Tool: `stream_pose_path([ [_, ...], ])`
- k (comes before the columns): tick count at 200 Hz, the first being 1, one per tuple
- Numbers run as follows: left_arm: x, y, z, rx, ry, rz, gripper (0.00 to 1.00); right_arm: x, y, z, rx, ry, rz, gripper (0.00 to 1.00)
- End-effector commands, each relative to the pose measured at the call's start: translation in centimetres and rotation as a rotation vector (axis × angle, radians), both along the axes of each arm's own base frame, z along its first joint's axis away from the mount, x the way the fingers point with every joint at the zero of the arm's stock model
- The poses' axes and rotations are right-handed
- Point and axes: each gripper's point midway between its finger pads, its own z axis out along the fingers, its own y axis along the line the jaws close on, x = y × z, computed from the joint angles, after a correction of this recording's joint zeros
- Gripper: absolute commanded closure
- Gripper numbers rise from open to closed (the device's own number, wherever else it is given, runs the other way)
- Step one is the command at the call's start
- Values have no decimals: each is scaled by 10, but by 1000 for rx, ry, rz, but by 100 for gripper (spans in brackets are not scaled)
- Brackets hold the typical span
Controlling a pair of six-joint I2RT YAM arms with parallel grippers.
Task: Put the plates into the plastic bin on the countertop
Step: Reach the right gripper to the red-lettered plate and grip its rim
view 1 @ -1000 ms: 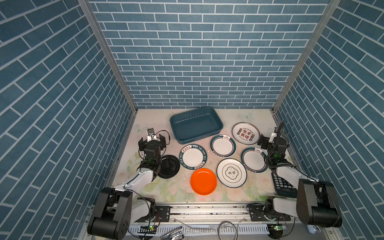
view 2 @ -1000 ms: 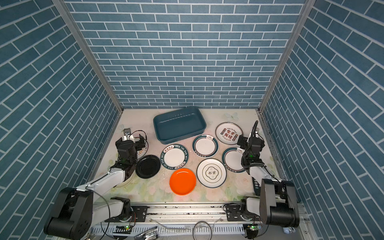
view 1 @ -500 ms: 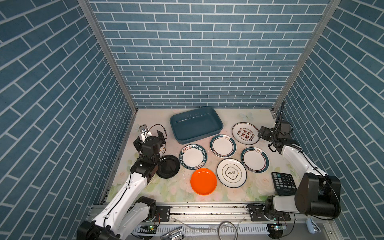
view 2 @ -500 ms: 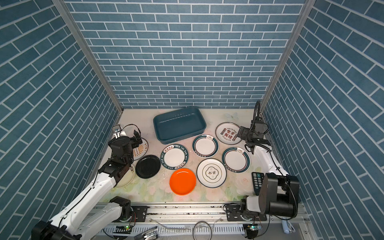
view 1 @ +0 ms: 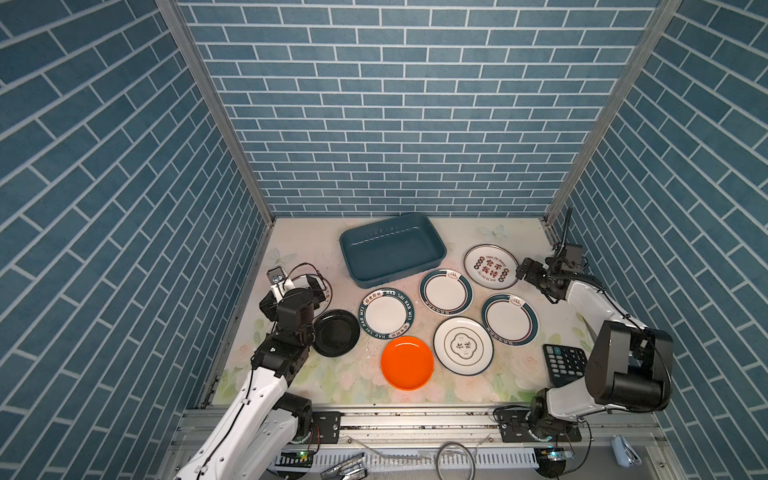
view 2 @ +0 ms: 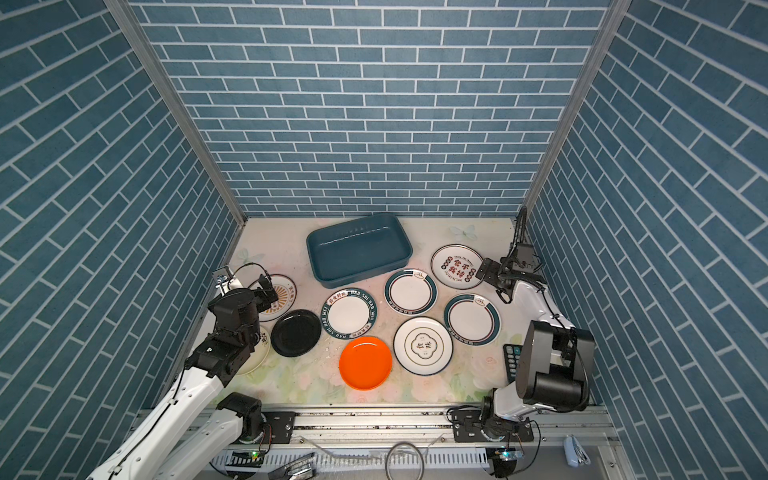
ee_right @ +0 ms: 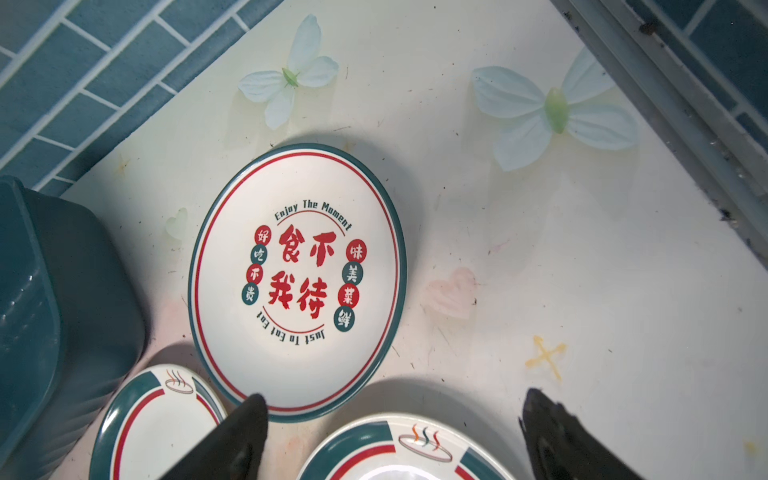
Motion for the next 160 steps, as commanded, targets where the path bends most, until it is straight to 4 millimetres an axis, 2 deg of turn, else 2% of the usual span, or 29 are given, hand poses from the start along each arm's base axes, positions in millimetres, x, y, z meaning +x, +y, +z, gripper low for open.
stream_pose_path([
  [1, 8, -19, 0, -42, -4, -100, 1, 13, 3, 1, 82, -13, -13, 6],
  [56, 16, -47, -3, -75, 22, -256, 0, 29, 2, -26, 215, 8, -36, 11],
  [79, 17, -56, -3, -92, 17, -306, 0, 37, 3, -34, 272, 1, -33, 17],
  [114, 15, -58, -12, -84, 27, -323, 0, 46, 10, -34, 336, -45, -4, 22],
  [160, 13, -60, -15, -107, 34, -331, 1, 55, 11, -49, 401, -27, -15, 29],
])
